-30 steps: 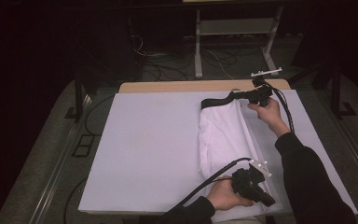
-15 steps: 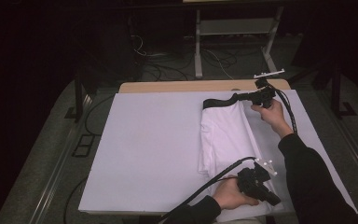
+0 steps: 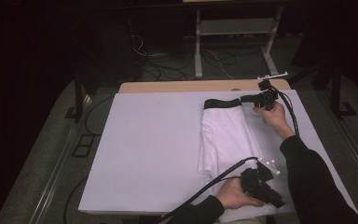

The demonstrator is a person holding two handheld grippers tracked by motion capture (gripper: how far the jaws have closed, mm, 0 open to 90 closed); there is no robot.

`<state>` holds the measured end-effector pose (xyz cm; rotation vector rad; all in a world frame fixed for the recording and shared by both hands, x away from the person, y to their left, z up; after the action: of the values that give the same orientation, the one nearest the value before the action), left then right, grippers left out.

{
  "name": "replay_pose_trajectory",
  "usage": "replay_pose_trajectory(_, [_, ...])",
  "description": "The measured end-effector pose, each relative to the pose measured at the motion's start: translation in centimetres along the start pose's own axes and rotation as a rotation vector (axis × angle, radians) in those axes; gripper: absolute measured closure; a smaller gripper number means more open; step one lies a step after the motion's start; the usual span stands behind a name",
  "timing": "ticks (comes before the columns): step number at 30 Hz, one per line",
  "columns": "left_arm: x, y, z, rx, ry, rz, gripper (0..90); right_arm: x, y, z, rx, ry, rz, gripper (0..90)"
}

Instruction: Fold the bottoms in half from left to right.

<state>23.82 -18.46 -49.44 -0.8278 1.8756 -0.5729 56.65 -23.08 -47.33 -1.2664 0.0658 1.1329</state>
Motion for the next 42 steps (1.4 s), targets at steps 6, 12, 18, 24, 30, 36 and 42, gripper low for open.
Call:
replay_pose_trajectory(6, [-0.8, -0.1, 0.0, 0.03, -0.111, -0.054, 32.7, -1.1, 0.4, -0.2, 0.017, -0.013, -0.036, 41.9])
replay_pose_trajectory(12, [-1.5, -0.1, 0.7, 0.027, -0.164, -0.063, 18.3, -2.0, 0.4, 0.4, -0.002, -0.023, -0.058, 18.9])
replay_pose_trajectory(18, [-2.2, -0.1, 1.1, 0.015, -0.168, -0.065, 9.5, -2.5, 0.5, 1.1, -0.043, -0.008, -0.074, 4.3])
replay_pose_trajectory(24, [-2.9, 0.0, 1.7, 0.004, -0.181, -0.055, 0.0, -3.0, 0.5, 1.9, -0.069, -0.018, -0.063, 0.0])
replay_pose_trajectory(30, [-4.2, -0.1, 2.4, -0.013, -0.211, -0.087, 0.0, -3.4, 0.5, 2.5, -0.089, -0.006, -0.056, 0.0])
replay_pose_trajectory(36, [-5.8, 0.2, 3.1, -0.014, -0.244, -0.106, 0.0, -3.7, 0.7, 2.7, -0.088, -0.003, -0.054, 0.0])
replay_pose_trajectory(42, [-7.1, 0.7, 3.8, -0.026, -0.266, -0.118, 0.0, -3.7, 1.1, 2.8, -0.085, -0.01, -0.05, 0.0])
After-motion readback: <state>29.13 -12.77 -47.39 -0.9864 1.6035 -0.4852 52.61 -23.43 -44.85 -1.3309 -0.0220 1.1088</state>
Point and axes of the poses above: each handheld gripper's, and its own axes: x roughly forward along the jaws, y roughly out of its underside, z roughly to its left, the point moved 8 cm from there along x, roughly forward along the jaws, and after that the axes turned 4 degrees about -y, right-handed, at the moved point
